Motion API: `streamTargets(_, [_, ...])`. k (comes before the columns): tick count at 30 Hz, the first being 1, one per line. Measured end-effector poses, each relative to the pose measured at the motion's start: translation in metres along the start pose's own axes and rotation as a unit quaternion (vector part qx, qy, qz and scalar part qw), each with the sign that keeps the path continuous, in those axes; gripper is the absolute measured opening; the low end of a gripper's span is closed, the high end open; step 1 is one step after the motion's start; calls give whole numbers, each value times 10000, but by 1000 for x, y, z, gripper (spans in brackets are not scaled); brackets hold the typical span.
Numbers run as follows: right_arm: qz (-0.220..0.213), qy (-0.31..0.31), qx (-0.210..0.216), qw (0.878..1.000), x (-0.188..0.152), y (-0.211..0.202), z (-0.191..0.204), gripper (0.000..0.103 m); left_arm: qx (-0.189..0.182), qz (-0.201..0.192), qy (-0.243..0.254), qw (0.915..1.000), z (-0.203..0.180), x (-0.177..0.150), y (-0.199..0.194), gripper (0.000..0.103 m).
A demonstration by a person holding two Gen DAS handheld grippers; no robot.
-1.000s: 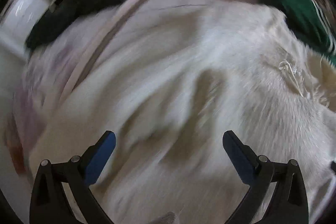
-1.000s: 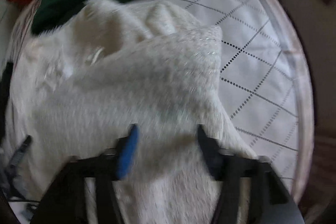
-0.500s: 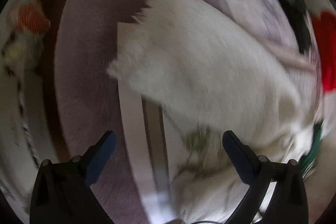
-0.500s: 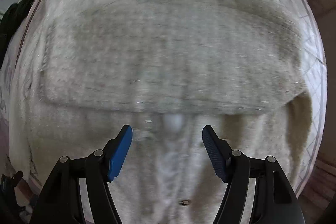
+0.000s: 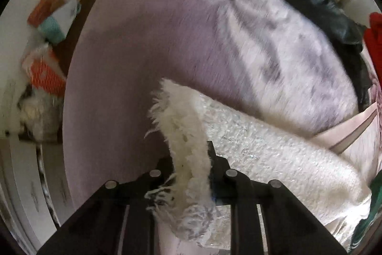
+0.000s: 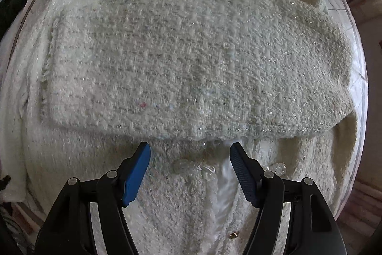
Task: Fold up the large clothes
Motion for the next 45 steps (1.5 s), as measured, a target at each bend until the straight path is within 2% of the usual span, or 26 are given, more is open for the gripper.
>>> streamTargets(4, [27,177,59,9998,25,-3,-16,71,-343,-340,204,9986,-4,38,-20,16])
streamTargets(5, [42,227,76,9997,26,-1,-15,71,-414,-346,223,9983,5,35,-21,16])
streamTargets(7, [79,270,62,9996,49,5,-25,71,-532,-278,211,9980,-3,53,-6,16])
streamTargets(10, [104,406,72,9991,54,11,-30,71,-519,-100,211,9984,-14,74,20,16])
streamTargets(13, [83,492,4,9988,55,11,-28,71,-530,-167,301,9980,-26,80,18,15])
streamTargets(14, [57,513,-92,9986,56,10,-26,74,-492,-308,463,9972,-34,79,8,15])
streamTargets(15, [34,513,-260,9983,53,9,-21,83,-441,-423,631,9961,-40,77,-1,15])
streamTargets(17, [-87,412,-736,9964,54,3,-13,91,-264,-722,1067,9913,-55,67,-25,15])
streamTargets(19, [-264,285,-1054,9937,55,-7,-4,92,-163,-951,1474,9844,-70,54,-45,15])
streamTargets(20, [-317,258,-1131,9927,55,-10,-2,92,-12,-1123,1804,9772,-81,43,-59,15])
streamTargets(23, [-441,218,-1260,9908,58,-17,5,92,67,-1452,2478,9579,-106,14,-86,15])
streamTargets(24, [-462,222,-1261,9907,59,-17,6,92,136,-1588,2784,9472,-118,-1,-95,14])
streamTargets(26, [-491,253,-1157,9918,59,-19,5,92,138,-1730,3182,9320,-135,-25,-107,14])
streamTargets(27, [-503,274,-1058,9927,60,-19,4,92,145,-1802,3437,9215,-145,-43,-114,14])
streamTargets(30, [-499,332,-664,9960,59,-24,-2,92,24,-1869,4000,8972,-173,-91,-130,14])
streamTargets(35, [-526,682,-181,9961,47,-39,-51,92,-410,-1588,4714,8665,-227,-183,-150,14])
streamTargets(40, [-470,1311,2,9903,20,-44,-144,92,-948,-992,5342,8342,-290,-301,-161,14])
streamTargets(45, [-336,1879,-77,9816,-2,-30,-242,92,-1091,-474,5786,8069,-342,-413,-146,14])
Point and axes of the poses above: each gripper's, at about its wrist camera, not at the fingertips, and y roughly the way its jaws point, z to its left, x to its top, the point moved 2 cm from there along y, roughly the way its jaws point, and after that the axes turned 7 degrees about z, right-handed, at the moved point
